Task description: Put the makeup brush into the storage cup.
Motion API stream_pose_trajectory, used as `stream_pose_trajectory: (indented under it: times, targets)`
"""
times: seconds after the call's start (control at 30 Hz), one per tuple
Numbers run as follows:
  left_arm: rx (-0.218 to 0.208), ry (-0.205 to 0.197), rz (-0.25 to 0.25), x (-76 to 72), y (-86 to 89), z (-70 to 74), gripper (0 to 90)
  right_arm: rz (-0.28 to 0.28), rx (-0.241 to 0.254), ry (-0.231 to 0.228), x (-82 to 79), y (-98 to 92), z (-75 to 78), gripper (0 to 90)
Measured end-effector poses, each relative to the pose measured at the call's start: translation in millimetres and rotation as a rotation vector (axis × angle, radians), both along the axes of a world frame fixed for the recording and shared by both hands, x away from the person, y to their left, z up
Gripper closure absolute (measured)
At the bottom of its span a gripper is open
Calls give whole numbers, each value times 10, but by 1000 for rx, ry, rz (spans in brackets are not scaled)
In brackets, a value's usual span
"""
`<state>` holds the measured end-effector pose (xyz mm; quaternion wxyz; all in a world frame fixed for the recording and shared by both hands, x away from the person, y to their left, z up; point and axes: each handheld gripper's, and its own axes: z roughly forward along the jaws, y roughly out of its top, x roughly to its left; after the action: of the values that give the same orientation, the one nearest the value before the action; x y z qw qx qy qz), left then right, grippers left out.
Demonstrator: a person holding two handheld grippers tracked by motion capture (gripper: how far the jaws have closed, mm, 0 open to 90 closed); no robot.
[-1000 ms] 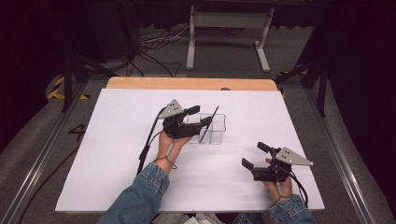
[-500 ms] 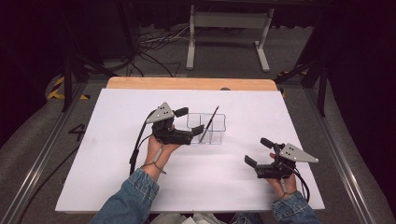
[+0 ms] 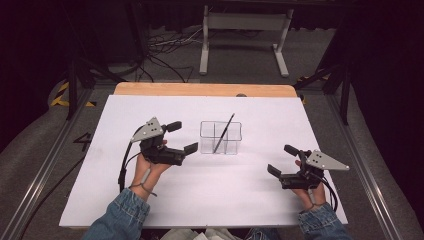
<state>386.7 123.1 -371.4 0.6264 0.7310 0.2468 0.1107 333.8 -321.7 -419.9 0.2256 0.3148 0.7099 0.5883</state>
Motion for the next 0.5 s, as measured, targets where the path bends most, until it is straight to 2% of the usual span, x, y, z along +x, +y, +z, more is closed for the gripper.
stream_pose_trajectory:
  times: [0.17,0.27,0.37,0.5]
  targets:
    - [-7,10,17,-73,241,-44,39,-3,12,12,-13,-61,5,17]
    - [12,14,26,-97,358,-93,39,-1,11,19,-16,-80,-13,16]
    - [9,15,27,-109,413,-117,39,3,8,31,-9,-72,-49,13]
    - [29,18,35,-168,514,-198,38,13,3,31,-17,-52,-75,10]
